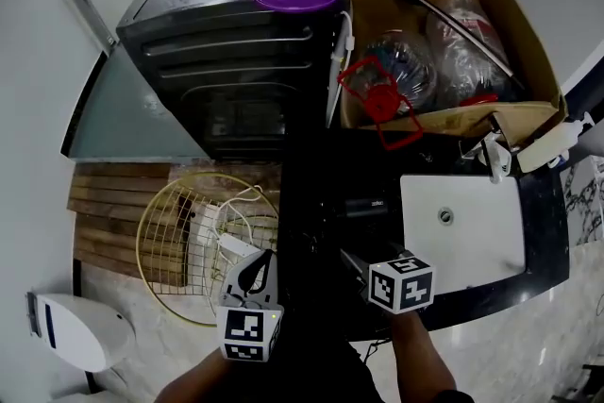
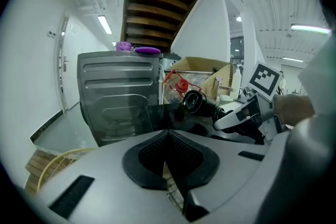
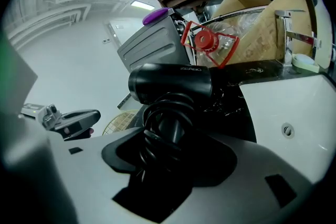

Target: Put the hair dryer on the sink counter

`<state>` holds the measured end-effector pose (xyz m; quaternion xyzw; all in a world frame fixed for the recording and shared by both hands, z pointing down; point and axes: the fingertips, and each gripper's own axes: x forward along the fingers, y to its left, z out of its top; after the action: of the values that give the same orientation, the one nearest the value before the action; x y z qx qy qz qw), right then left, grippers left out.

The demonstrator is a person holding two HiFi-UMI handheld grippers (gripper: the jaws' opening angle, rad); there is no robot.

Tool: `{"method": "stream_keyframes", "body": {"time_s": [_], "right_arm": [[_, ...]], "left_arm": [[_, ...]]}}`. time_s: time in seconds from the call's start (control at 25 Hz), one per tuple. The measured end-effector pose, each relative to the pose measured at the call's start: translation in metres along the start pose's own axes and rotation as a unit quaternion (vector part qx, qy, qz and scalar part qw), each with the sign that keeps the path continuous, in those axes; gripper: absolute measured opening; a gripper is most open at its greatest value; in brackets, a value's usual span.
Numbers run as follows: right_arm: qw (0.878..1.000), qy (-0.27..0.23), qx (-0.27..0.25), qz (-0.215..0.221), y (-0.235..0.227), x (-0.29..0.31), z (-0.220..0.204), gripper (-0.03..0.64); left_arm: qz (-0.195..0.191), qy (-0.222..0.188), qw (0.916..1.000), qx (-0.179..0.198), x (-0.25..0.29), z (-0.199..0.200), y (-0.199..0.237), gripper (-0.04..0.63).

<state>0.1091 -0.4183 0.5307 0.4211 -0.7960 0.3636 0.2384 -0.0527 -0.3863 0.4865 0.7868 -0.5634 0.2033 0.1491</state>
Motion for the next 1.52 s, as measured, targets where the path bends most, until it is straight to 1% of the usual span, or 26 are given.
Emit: {"method": "stream_keyframes", "body": {"time_s": [0.36, 0.52, 0.8, 1.08, 1.36, 1.52], "right_arm": [[0.999, 0.034, -0.012, -0.02, -0.014, 0.017, 0.0, 0.272], [0.998, 0.045, -0.022, -0.03, -0.017, 0.021, -0.001, 0.272], [0.996, 0.052, -0.046, -0.064, -0.018, 0.026, -0.003, 0.273], [0.994, 0.052, -0.056, -0.081, -0.017, 0.029, -0.004, 0.276], [0.994, 0.038, -0.066, -0.08, -0.014, 0.024, -0.001, 0.288], [0.993, 0.002, -0.069, -0.099, -0.01, 0.005, -0.002, 0.29]], "left_arm": [[-0.015, 0.008, 0.9999, 0.0, 0.019, 0.004, -0.006, 0.008], [-0.015, 0.002, 0.9999, -0.001, 0.02, 0.012, -0.008, 0.008], [-0.022, -0.001, 0.9997, -0.005, 0.019, 0.013, -0.014, 0.008], [-0.021, 0.004, 0.9997, -0.008, 0.016, 0.015, -0.016, 0.008], [-0.022, -0.006, 0.9997, -0.003, 0.003, 0.022, -0.019, 0.008], [-0.029, -0.015, 0.9995, 0.002, -0.01, 0.023, -0.021, 0.008]]}}
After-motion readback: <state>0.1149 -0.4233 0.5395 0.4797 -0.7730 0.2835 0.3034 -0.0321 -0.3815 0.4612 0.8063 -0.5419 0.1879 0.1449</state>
